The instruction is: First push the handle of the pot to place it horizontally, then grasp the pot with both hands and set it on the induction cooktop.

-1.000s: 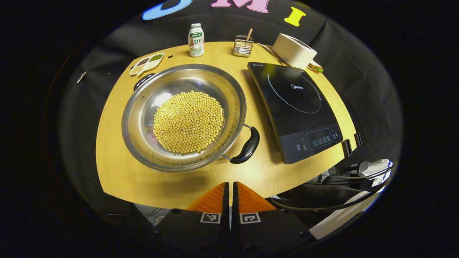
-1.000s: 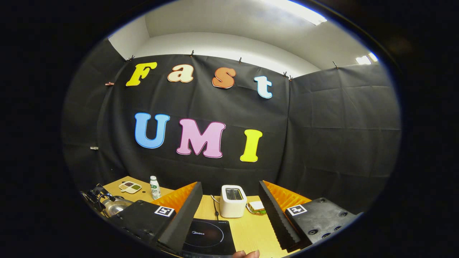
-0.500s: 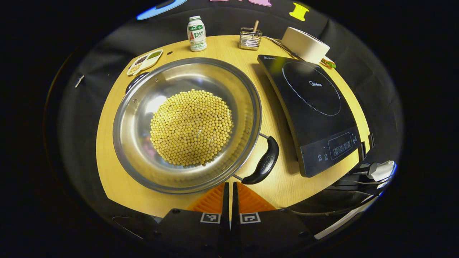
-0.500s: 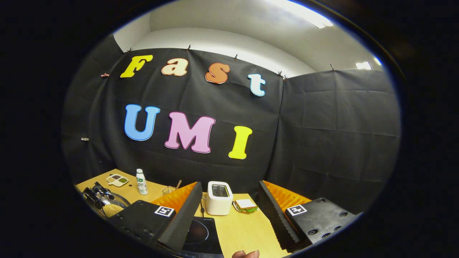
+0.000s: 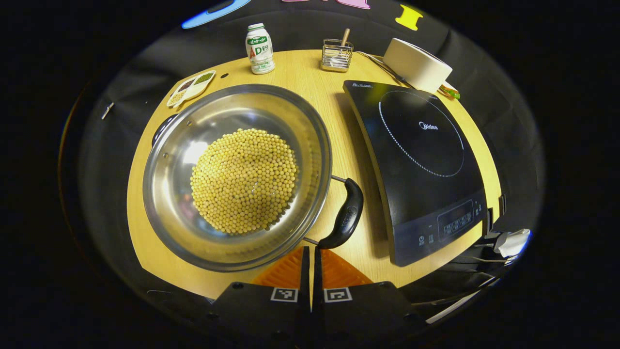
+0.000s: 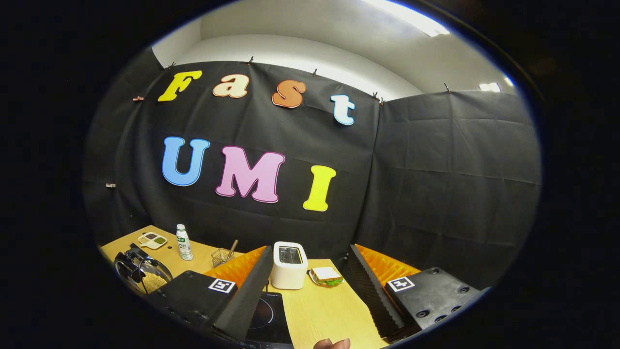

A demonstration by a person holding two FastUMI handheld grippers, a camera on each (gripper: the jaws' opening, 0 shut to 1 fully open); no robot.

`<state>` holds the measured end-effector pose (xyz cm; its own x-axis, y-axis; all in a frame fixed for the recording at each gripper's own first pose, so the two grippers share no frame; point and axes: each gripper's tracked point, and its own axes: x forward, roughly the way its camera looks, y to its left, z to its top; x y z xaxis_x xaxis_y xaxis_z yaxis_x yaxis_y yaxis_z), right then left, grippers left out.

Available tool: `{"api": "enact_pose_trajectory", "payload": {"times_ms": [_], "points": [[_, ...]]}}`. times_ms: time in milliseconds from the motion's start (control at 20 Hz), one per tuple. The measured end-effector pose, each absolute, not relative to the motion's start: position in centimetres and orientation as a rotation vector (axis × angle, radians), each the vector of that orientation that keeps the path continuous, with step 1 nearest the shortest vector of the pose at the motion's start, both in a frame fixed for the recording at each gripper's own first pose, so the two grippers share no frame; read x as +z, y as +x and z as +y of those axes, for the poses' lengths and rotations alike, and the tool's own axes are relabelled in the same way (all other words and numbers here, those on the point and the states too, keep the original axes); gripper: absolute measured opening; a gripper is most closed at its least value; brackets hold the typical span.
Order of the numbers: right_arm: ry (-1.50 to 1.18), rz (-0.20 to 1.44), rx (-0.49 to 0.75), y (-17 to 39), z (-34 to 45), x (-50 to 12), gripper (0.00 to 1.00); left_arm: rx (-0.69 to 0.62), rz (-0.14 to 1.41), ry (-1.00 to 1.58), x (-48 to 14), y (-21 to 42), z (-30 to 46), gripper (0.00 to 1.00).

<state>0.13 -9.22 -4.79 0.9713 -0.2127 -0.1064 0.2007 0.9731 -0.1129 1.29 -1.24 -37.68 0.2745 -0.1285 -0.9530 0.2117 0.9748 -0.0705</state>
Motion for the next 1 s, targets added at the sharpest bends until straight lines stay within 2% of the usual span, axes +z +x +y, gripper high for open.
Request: {"api": "enact_pose_trajectory", "payload": {"times_ms": [1000], "points": [[-0.119, 0.138, -0.265, -0.5, -10.4, -5.6, 0.98, -0.158, 1.189, 0.046, -37.7, 11.6, -5.3, 0.05]]}}
